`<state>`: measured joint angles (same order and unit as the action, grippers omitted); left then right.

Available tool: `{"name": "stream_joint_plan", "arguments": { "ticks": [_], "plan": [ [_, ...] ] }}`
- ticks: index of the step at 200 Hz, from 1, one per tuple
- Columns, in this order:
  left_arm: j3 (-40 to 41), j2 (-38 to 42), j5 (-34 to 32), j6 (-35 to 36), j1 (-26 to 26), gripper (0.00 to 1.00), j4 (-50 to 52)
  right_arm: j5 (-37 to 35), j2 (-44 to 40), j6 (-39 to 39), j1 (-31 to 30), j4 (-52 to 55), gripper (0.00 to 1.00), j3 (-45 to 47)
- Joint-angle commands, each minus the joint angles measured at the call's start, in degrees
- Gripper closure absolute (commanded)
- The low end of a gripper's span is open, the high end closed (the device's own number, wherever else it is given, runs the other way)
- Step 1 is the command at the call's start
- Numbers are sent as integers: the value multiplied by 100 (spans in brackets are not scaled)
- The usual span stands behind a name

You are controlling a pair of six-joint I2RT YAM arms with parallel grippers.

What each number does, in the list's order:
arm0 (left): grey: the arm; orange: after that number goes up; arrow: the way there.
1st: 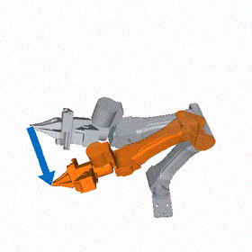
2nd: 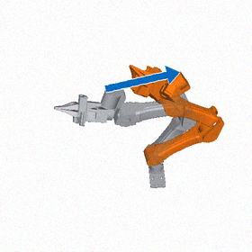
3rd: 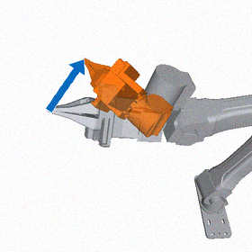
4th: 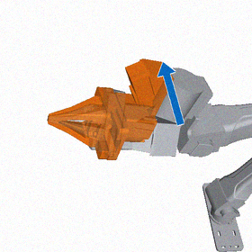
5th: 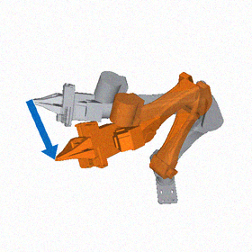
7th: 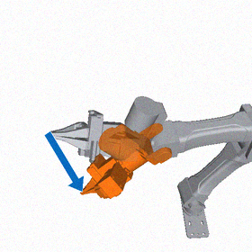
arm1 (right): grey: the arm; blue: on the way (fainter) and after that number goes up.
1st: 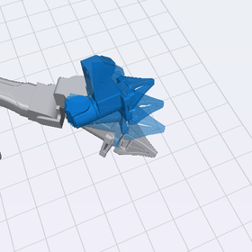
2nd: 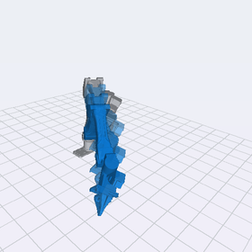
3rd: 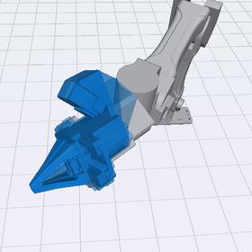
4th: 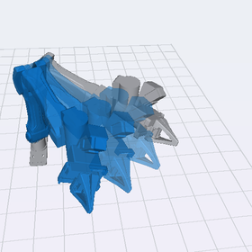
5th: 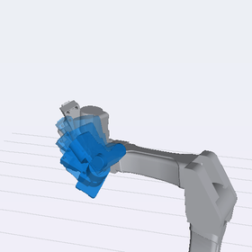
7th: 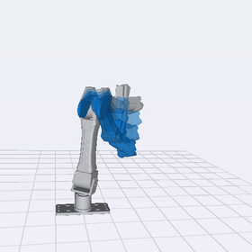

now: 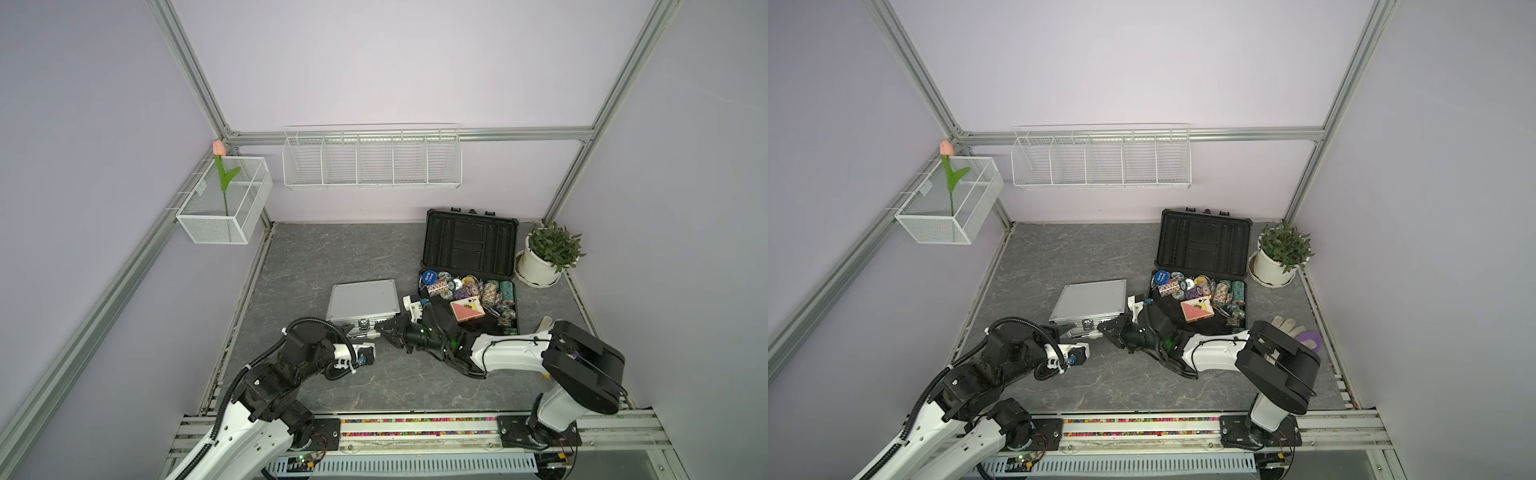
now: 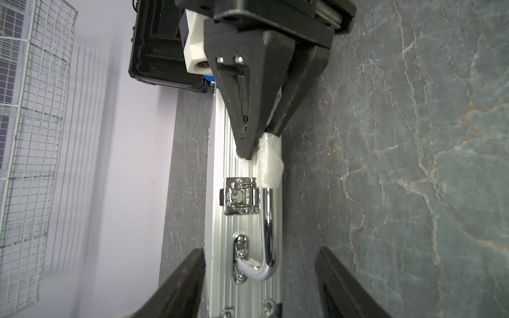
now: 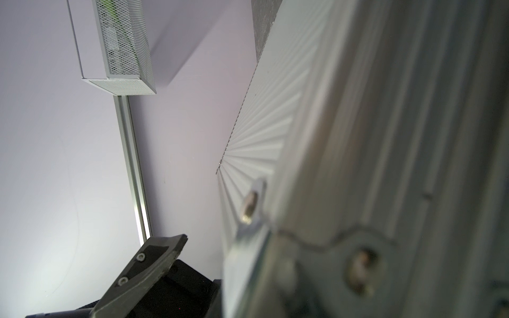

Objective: Open the poker set cases
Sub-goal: Open the fastener on the poker set case.

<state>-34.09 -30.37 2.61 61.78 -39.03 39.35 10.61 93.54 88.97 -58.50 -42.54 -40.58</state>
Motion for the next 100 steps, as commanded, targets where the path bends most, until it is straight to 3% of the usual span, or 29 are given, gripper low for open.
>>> {"name": "stream_joint_plan", "arguments": {
  "ticks": [1,100],
  "plan": [
    [132,-67,47,-17,-31,38,-367,143,-153,1089,-14,-333,93,-283],
    [544,35,-268,168,-27,41,-826,185,-177,1869,-160,-446,93,-242]
  ]
}}
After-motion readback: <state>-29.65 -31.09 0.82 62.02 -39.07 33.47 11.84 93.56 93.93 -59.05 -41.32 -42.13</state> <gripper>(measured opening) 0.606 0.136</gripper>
